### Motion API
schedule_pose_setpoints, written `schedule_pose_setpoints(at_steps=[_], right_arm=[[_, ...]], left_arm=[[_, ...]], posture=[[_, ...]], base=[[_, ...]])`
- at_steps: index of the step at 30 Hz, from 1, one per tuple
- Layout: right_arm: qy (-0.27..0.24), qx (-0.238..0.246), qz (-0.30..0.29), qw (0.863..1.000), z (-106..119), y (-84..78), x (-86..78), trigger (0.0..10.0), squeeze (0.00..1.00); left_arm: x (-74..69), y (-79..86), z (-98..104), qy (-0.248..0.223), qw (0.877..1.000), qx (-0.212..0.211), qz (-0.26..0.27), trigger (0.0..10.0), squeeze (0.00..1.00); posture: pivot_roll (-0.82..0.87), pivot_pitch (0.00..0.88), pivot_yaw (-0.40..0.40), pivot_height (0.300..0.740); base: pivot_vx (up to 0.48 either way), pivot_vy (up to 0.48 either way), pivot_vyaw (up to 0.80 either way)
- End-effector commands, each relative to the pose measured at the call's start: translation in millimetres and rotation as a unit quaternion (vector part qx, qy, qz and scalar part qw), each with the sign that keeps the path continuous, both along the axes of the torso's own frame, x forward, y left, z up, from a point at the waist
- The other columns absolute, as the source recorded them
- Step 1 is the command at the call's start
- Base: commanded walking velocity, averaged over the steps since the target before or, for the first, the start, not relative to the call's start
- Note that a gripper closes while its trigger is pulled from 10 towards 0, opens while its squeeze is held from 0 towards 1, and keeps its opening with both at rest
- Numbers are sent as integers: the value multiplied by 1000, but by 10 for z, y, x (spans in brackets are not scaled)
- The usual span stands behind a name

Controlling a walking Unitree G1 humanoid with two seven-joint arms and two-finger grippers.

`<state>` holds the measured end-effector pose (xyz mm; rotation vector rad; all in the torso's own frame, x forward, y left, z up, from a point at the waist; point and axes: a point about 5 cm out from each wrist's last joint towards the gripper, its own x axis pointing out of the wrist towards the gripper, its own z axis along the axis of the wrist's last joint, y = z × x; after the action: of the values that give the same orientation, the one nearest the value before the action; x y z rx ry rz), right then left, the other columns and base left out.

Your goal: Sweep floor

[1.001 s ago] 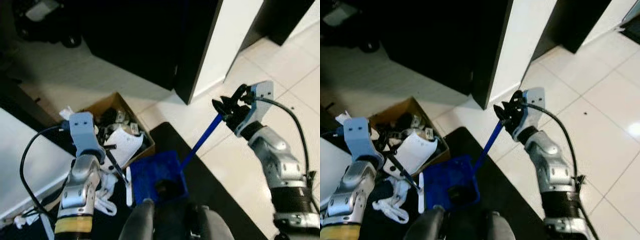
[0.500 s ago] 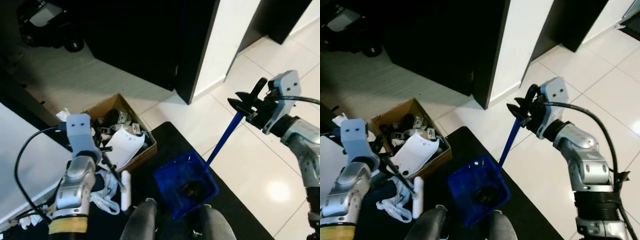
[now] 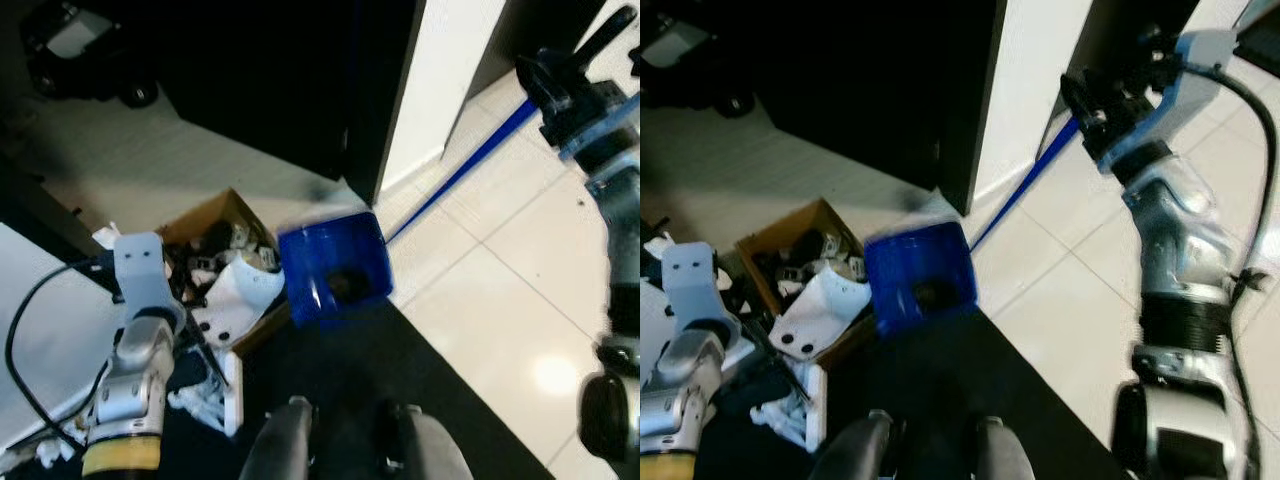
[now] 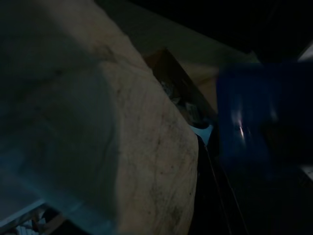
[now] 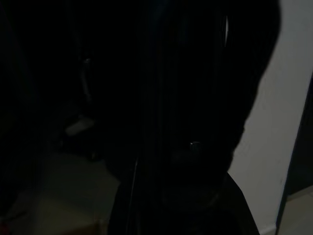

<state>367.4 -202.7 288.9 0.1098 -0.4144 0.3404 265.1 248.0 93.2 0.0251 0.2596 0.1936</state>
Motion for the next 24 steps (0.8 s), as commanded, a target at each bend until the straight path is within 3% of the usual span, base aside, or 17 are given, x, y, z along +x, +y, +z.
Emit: schedule_pose_setpoints(at_steps=[1, 3, 7, 12, 17, 24], right_arm=[[-26, 0, -5, 1000, 94, 69, 55, 10000, 0], [-26, 0, -5, 1000, 94, 69, 55, 10000, 0], [-63, 12, 9, 998, 354, 534, 283, 10000, 0], [-64, 22, 26, 997, 404, 702, 322, 10000, 0], [-41, 51, 19, 998, 304, 714, 381, 10000, 0], [-38, 54, 10, 998, 249, 693, 402, 10000, 0]], left_arm=[[-51, 17, 2, 0, 1000, 10, 7, 10000, 0], [-51, 17, 2, 0, 1000, 10, 7, 10000, 0], [-113, -114, -35, -2, 1000, 7, 5, 10000, 0], [-199, -163, -55, -4, 1000, 1, 9, 10000, 0], [-281, -175, -85, 0, 1000, -4, 19, 10000, 0], [-262, -203, -92, 1, 1000, -5, 14, 10000, 0]], posture=[[125, 179, -4, 740], [125, 179, -4, 740], [191, 171, -45, 740], [210, 168, -64, 740], [219, 170, -76, 740], [198, 168, -60, 740]], base=[[0, 0, 0], [0, 0, 0], [0, 0, 0], [0, 0, 0], [0, 0, 0], [0, 0, 0]])
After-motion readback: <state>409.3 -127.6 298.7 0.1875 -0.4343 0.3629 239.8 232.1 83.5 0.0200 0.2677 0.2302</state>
